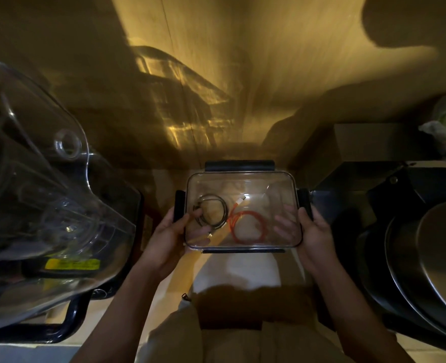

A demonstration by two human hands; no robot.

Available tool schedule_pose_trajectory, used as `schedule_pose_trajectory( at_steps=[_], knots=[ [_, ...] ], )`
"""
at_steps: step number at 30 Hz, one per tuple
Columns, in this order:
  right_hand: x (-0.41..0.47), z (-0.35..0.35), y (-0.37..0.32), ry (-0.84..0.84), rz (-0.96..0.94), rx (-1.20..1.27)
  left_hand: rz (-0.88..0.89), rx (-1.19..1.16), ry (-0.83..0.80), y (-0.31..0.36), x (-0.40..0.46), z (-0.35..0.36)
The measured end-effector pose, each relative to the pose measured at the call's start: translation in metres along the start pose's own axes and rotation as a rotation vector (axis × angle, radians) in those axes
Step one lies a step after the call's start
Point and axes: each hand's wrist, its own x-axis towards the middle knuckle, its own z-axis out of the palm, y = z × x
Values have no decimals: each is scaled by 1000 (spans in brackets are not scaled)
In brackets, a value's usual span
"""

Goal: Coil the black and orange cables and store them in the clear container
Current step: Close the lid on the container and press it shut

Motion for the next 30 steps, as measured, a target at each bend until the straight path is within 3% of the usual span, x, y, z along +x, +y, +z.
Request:
schedule_pose_trajectory(
  at_steps=[10,13,21,25,30],
  knots=[
    [-1,-9,0,-179,12,-221,38,225,-134,5,-7,-4],
    [3,-11,6,-162,-15,-301,60,268,-121,2,-5,-6],
    [9,-16,25,-28,-157,-663,174,493,37,-6,3,0],
    [12,-13,27,-21,-220,-727,242,601,192,-11,10,-1],
    [19,-9,29,-19,-289,-773,403,1001,411,-17,20,-9]
  ],
)
